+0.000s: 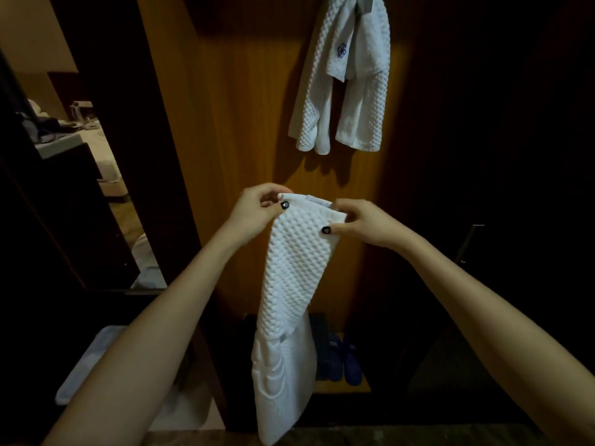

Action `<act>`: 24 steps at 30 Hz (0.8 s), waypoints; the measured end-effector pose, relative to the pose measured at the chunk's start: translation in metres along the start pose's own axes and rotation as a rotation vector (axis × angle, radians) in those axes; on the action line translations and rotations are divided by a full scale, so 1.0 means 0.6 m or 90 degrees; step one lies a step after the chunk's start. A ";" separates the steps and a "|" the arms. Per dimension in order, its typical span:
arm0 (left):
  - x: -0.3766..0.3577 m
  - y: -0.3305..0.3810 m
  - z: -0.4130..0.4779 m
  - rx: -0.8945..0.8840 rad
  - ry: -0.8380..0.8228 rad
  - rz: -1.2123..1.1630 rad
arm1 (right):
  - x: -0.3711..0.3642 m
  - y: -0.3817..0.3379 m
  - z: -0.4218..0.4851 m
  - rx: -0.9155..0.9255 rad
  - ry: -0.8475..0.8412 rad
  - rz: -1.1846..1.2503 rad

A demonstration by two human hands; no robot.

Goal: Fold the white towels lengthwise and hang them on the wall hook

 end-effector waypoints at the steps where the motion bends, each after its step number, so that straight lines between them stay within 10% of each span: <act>1: -0.004 -0.005 0.006 0.025 0.011 0.096 | -0.003 -0.003 0.014 0.004 0.001 -0.070; 8: -0.009 0.038 -0.001 -0.278 0.313 0.291 | -0.015 -0.036 0.026 0.293 0.459 -0.181; 12: -0.034 0.019 0.015 -0.127 0.178 0.291 | 0.010 -0.020 0.032 0.089 0.247 -0.156; 24: -0.068 0.054 0.063 -0.232 0.175 0.230 | 0.081 0.003 0.005 0.111 0.334 -0.105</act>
Point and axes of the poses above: each hand's wrist, its own z-axis towards the middle knuckle, its own x-axis out of the back of the hand, y = z × x, the point moved 1 cm from there along z, towards the middle knuckle, and after that the axes turned 4 degrees about -y, right-handed, at the moved point
